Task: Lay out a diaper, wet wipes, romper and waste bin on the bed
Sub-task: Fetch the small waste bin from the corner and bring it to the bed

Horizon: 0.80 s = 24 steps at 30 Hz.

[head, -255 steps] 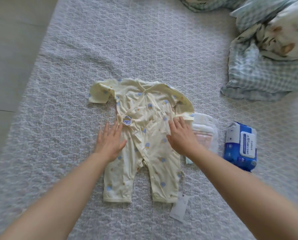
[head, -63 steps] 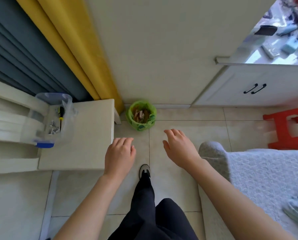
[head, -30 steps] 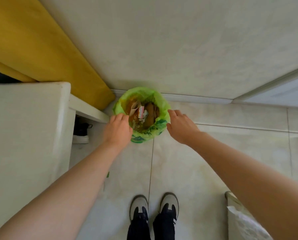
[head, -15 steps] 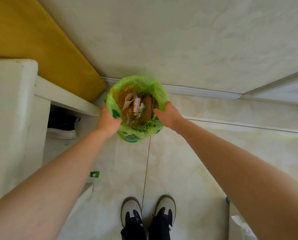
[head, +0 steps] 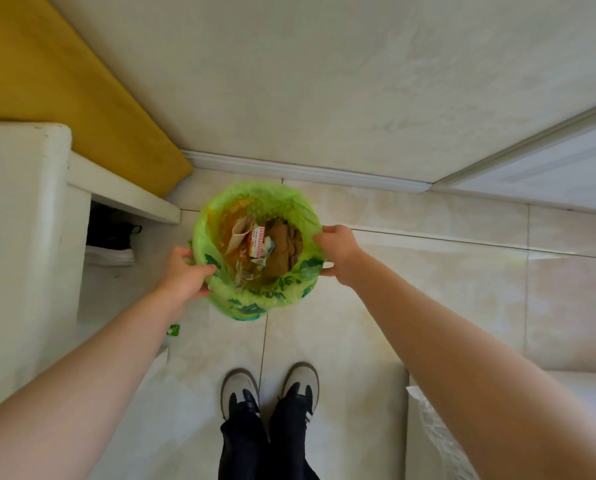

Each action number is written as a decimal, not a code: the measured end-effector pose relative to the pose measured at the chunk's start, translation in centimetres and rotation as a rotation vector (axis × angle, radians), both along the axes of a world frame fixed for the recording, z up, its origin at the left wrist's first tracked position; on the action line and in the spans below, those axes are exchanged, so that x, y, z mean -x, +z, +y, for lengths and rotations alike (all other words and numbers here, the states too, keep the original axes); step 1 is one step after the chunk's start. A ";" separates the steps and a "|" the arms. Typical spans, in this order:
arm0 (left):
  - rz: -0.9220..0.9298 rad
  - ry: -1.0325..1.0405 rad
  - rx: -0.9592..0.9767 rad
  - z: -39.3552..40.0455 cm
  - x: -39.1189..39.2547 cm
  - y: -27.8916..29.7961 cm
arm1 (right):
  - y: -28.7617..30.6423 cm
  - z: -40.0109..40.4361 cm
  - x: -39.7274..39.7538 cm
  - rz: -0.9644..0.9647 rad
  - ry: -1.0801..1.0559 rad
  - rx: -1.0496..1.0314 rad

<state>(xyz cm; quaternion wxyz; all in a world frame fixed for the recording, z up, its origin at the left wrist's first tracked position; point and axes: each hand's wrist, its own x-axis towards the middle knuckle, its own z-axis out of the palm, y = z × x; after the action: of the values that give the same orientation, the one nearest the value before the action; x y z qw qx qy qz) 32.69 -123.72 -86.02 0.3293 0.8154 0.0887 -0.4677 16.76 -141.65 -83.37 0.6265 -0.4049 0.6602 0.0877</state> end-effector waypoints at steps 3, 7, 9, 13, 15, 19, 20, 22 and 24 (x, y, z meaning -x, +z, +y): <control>0.006 0.055 0.051 0.9 1.8 4.4 | 4.4 0.3 1.5 -0.016 -0.029 0.020; -0.011 0.066 0.150 0.7 3.6 12.2 | 12.0 0.2 3.5 -0.038 -0.076 0.096; -0.020 0.058 0.189 0.5 4.5 16.6 | 16.3 0.2 4.7 -0.060 -0.093 0.156; -0.051 0.010 0.274 -0.1 6.4 26.2 | 25.9 0.4 7.4 -0.119 -0.178 0.221; -0.059 0.004 0.331 -0.2 7.5 30.7 | 30.7 0.7 9.0 -0.167 -0.232 0.234; -0.082 -0.022 0.410 0.0 9.5 38.2 | 39.3 2.0 12.4 -0.259 -0.351 0.265; -0.092 -0.030 0.426 0.2 10.0 39.7 | 41.0 2.4 13.3 -0.275 -0.365 0.277; -0.110 -0.045 0.449 0.6 11.0 42.5 | 44.1 3.5 15.1 -0.298 -0.370 0.307; -0.133 -0.064 0.471 1.0 12.3 45.1 | 46.8 4.7 16.7 -0.319 -0.384 0.343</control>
<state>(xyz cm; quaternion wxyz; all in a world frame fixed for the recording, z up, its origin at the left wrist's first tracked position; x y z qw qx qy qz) 20.37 -122.75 -40.94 0.5005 0.7476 -0.0705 -0.4310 0.03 -136.93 -36.57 0.6500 -0.3810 0.6232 -0.2098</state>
